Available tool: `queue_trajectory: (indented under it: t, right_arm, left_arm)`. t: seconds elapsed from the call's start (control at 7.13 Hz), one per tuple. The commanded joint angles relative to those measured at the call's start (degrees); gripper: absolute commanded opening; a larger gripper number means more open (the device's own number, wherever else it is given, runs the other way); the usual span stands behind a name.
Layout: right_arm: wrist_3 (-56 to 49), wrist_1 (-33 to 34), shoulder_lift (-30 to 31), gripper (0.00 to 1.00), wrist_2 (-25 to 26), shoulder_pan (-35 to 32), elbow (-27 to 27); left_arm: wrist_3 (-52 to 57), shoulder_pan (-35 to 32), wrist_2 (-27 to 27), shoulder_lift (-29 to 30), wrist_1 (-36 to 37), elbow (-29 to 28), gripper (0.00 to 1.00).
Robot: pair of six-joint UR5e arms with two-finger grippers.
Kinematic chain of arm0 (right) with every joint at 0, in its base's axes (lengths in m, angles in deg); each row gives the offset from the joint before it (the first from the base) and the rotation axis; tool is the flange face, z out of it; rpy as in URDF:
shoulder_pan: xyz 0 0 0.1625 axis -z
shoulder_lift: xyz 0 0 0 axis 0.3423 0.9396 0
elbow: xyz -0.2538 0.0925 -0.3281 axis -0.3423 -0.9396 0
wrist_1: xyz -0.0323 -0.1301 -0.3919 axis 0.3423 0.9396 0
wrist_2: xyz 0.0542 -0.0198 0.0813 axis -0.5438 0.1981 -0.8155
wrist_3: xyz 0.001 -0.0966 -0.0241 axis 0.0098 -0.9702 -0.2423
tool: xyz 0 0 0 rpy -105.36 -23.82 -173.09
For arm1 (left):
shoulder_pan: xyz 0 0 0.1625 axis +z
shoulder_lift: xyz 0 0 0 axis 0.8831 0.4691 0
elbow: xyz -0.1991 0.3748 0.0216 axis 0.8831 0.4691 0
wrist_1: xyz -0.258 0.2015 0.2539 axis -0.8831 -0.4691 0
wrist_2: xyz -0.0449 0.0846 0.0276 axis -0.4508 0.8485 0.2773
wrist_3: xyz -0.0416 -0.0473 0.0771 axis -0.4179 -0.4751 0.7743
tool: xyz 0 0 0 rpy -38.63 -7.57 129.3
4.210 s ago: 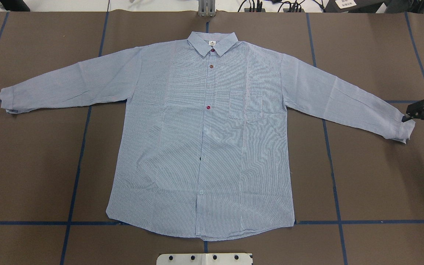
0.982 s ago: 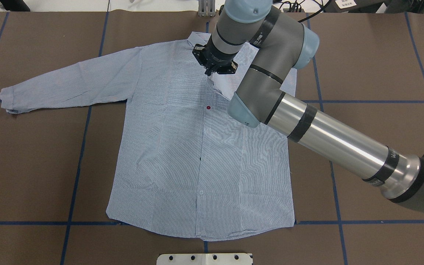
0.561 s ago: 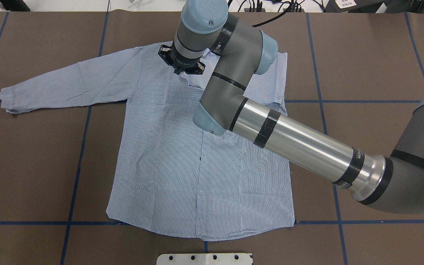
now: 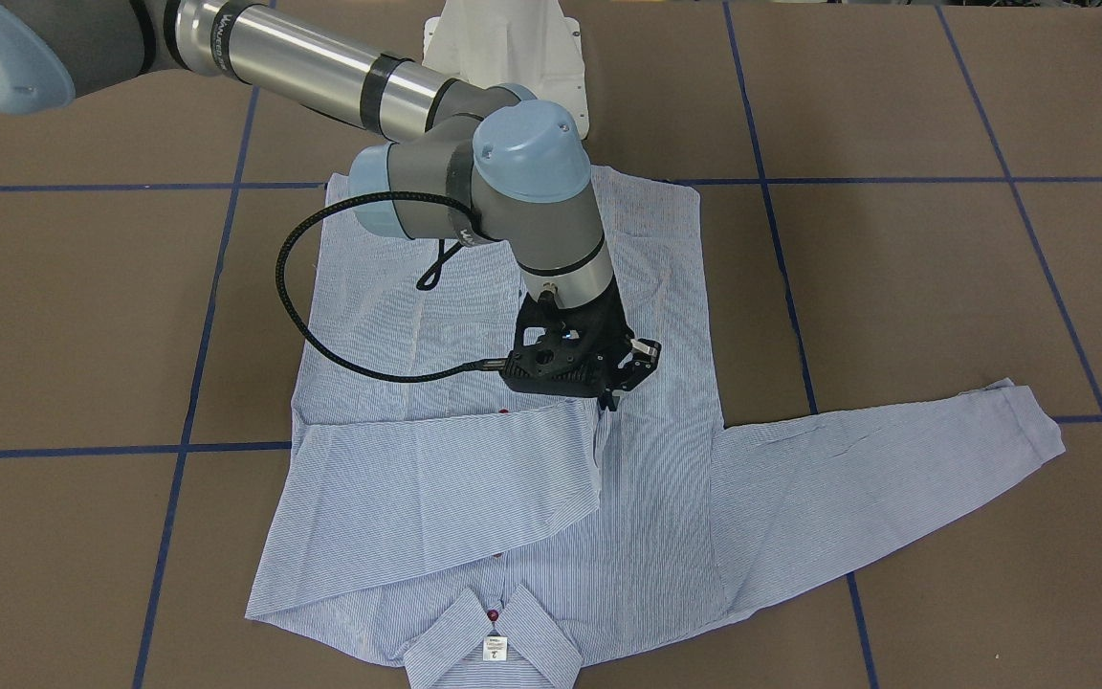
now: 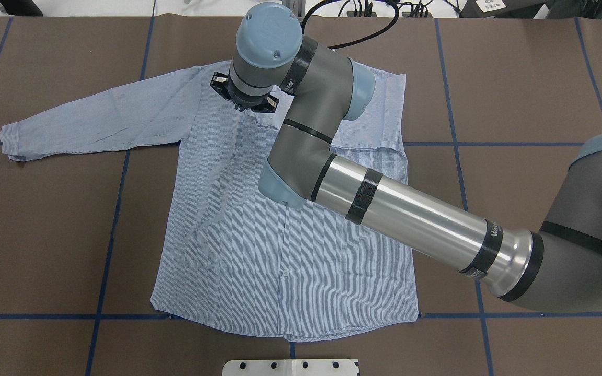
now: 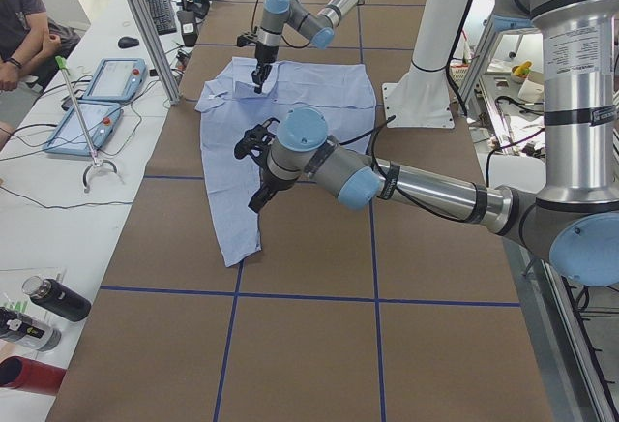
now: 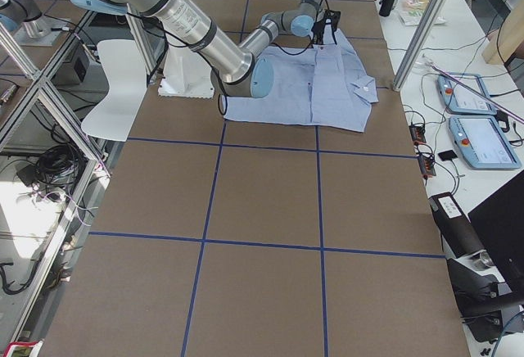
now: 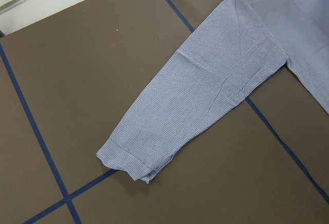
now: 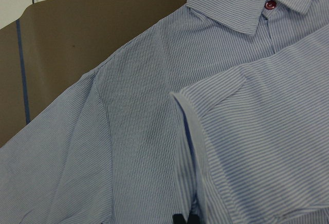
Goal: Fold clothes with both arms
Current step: 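Lay the sleeve across the chest near the collar and release it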
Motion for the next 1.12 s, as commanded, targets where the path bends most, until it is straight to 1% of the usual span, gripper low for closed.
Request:
queue_trajectory:
  t: [0.0,0.14,0.28,0.42,0.56,0.7,0.84,0.98]
  right_arm:
    - [0.09,-0.09,-1.81,0.88,0.87,0.78,-1.19]
    - [4.09,0.09,-2.43,0.98,0.96,0.78,-1.02]
    - [7.35,0.87,-2.44,0.98,0.78,0.52,0.46]
    - [7.30,5.32,-1.39,0.99,0.35,-0.53,2.04]
    - [7.30,11.37,3.84,0.99,-0.53,-1.67,9.45]
    - [6.69,13.43,14.33,0.99,-4.28,-4.21,20.84]
    - [5.90,13.19,23.31,0.99,-8.67,-8.15,29.65]
    - [3.89,13.53,26.10,0.99,-11.84,-11.06,32.26]
  left_arm:
    - [-7.08,0.56,0.00,2.40,-0.36,-1.78,1.00]
    - [-8.71,0.66,0.00,5.64,-0.45,-4.75,1.00]
    - [-9.86,1.87,-0.09,8.20,-0.54,-7.91,1.00]
    - [-12.13,4.24,0.00,11.79,-0.80,-11.68,1.00]
    - [-14.07,5.91,3.13,14.87,-1.32,-15.11,1.00]
    - [-20.88,8.89,7.43,15.69,-3.07,-17.32,1.00]
    - [-22.77,9.79,7.30,15.69,-4.91,-21.61,1.00]
    - [-25.40,9.88,5.99,16.13,-5.28,-25.30,1.00]
